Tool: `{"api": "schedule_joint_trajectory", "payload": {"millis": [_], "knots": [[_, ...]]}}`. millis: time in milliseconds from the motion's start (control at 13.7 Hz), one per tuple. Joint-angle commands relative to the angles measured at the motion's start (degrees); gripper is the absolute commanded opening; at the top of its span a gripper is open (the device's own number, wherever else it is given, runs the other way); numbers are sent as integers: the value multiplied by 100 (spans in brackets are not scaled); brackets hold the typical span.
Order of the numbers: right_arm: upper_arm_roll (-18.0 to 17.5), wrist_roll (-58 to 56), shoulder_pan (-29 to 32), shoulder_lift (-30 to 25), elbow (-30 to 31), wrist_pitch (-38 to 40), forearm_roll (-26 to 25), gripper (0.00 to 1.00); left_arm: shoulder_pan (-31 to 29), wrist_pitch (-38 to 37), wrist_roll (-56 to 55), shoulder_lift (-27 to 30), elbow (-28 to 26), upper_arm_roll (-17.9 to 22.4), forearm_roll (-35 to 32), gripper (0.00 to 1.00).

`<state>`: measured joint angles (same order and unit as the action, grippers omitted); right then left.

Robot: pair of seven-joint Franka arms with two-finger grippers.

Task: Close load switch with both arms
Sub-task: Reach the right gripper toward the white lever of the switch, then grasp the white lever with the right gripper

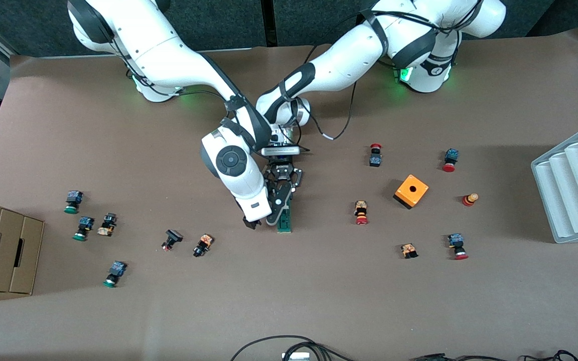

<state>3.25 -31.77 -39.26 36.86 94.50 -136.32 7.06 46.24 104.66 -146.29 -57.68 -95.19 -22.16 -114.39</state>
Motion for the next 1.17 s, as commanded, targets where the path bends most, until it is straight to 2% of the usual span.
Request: {"api": "schedule_joint_trajectory", "payload": {"millis": [0, 1098], "knots": [[44, 4, -82, 128, -151, -131, -90, 98, 43, 72, -31, -182, 176, 115, -118, 33], [44, -40, -363, 348, -169, -465, -125, 98, 34, 72, -31, -174, 176, 115, -136, 33]]}}
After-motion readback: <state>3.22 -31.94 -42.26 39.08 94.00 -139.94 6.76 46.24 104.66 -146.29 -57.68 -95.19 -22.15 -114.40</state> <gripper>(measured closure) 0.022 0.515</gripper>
